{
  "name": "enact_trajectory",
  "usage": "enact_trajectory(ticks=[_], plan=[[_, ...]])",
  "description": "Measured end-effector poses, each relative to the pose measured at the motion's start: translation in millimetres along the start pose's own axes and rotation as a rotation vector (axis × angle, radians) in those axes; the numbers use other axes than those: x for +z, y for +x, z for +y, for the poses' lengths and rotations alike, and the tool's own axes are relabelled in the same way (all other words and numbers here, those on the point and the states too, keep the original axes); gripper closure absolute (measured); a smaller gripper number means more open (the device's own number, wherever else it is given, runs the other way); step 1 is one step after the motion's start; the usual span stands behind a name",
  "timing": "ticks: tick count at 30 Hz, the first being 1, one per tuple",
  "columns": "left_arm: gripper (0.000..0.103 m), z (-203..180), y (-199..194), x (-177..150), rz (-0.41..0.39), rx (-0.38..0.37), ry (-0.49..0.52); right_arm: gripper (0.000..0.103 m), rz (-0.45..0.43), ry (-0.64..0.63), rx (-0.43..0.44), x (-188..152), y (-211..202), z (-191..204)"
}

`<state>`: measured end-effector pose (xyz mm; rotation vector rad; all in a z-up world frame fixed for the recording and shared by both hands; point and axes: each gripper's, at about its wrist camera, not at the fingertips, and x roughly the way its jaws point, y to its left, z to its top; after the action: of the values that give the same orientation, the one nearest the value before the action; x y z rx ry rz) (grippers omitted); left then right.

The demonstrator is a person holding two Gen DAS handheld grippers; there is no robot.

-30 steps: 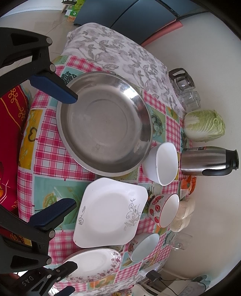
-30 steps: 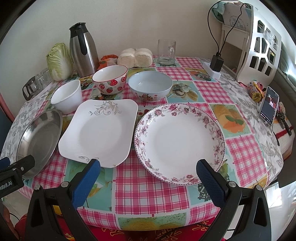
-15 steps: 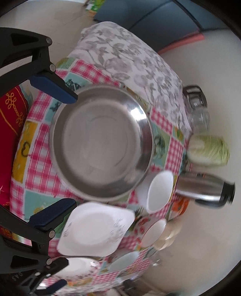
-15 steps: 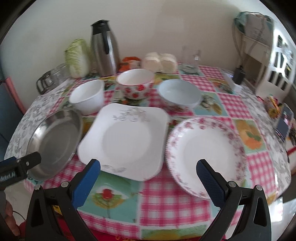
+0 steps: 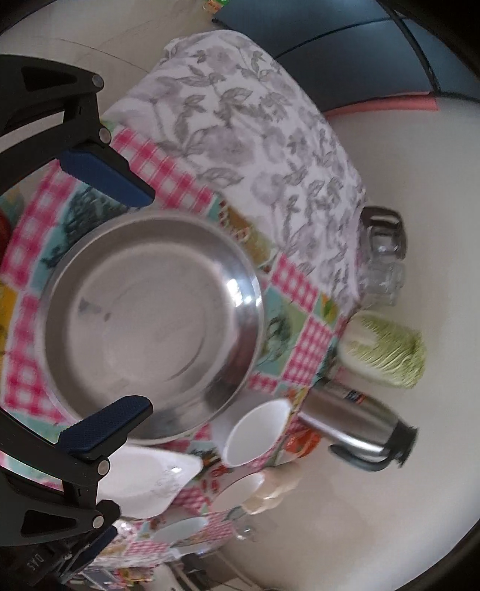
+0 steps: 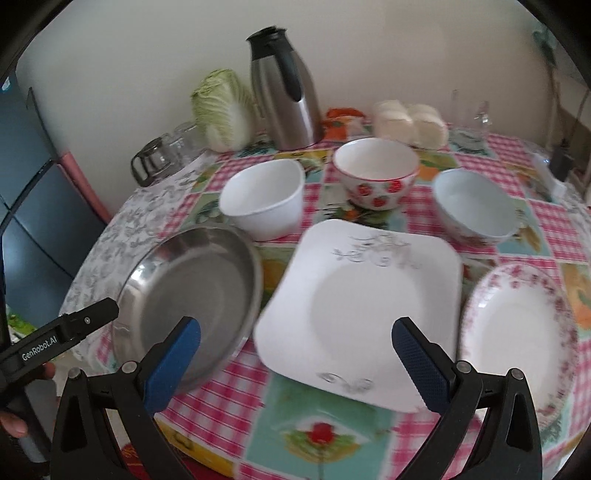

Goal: Organize plates and bowls
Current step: 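Move the right tool to the steel plate rim while the left tool approaches it too, then close the right tool on the steel plate rim while the left tool closes beside it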

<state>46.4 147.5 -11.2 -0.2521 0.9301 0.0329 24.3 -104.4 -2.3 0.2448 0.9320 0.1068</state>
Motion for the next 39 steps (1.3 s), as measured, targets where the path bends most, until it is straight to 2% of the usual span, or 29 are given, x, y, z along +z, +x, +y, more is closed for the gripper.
enact_trajectory(ticks=[3, 5, 8, 12, 16, 19, 21, 23, 24, 26, 27, 28, 30, 32, 36, 39], plan=[[0.0, 12.7, 4.1, 4.3, -0.036, -0.01, -0.018, 0.0, 0.031, -0.018, 0.022, 3.0, 12.4, 8.7], [0.0, 20.7, 10.3, 6.6, -0.028, -0.007, -0.018, 0.0, 0.051, -0.03, 0.032, 4.5, 21.2, 15.1], [0.0, 31.2, 22.6, 7.2, 0.005, 0.011, -0.025, 0.0, 0.067, -0.056, 0.024, 9.5, 33.4, 22.9], [0.0, 52.6, 43.2, 6.6, 0.095, 0.014, -0.101, 0.0, 0.072, -0.078, 0.029, 18.2, 44.9, 27.8], [0.0, 61.5, 55.4, 2.0, 0.114, 0.054, -0.09, 0.0, 0.076, -0.104, 0.035, 26.5, 56.7, 30.8], [0.005, 67.4, 63.5, -0.3, 0.132, 0.05, -0.097, 0.0, 0.096, -0.106, 0.047, 30.8, 69.1, 31.3], [0.013, 69.1, 67.4, -0.7, 0.142, 0.042, -0.101, 0.0, 0.104, -0.121, 0.05, 32.1, 76.6, 34.0], [0.016, 68.8, 72.0, -1.1, 0.155, 0.036, -0.101, 0.0, 0.11, -0.147, 0.049, 33.2, 83.0, 38.8], [0.021, 68.1, 73.1, -1.7, 0.159, 0.034, -0.1, 0.001, 0.112, -0.158, 0.052, 33.8, 85.9, 41.0], [0.023, 68.0, 76.0, -1.7, 0.162, 0.028, -0.1, 0.01, 0.118, -0.175, 0.06, 35.4, 91.6, 44.9], [0.023, 68.4, 76.0, -2.2, 0.162, 0.026, -0.101, 0.02, 0.122, -0.179, 0.064, 36.1, 94.4, 46.2], [0.023, 68.6, 76.6, -2.0, 0.164, 0.019, -0.101, 0.026, 0.128, -0.182, 0.065, 36.9, 97.8, 47.5], [0.025, 68.5, 77.9, -0.9, 0.164, 0.014, -0.101, 0.03, 0.141, -0.194, 0.065, 38.8, 105.3, 50.0], [0.026, 67.8, 79.8, -0.2, 0.163, 0.015, -0.096, 0.039, 0.151, -0.201, 0.056, 39.8, 111.8, 51.3], [0.046, 64.8, 81.9, 0.6, 0.163, 0.018, -0.078, 0.058, 0.174, -0.186, 0.057, 40.9, 122.2, 49.8], [0.05, 66.0, 81.5, 0.7, 0.164, 0.015, -0.081, 0.07, 0.189, -0.182, 0.053, 40.4, 125.6, 47.3]])
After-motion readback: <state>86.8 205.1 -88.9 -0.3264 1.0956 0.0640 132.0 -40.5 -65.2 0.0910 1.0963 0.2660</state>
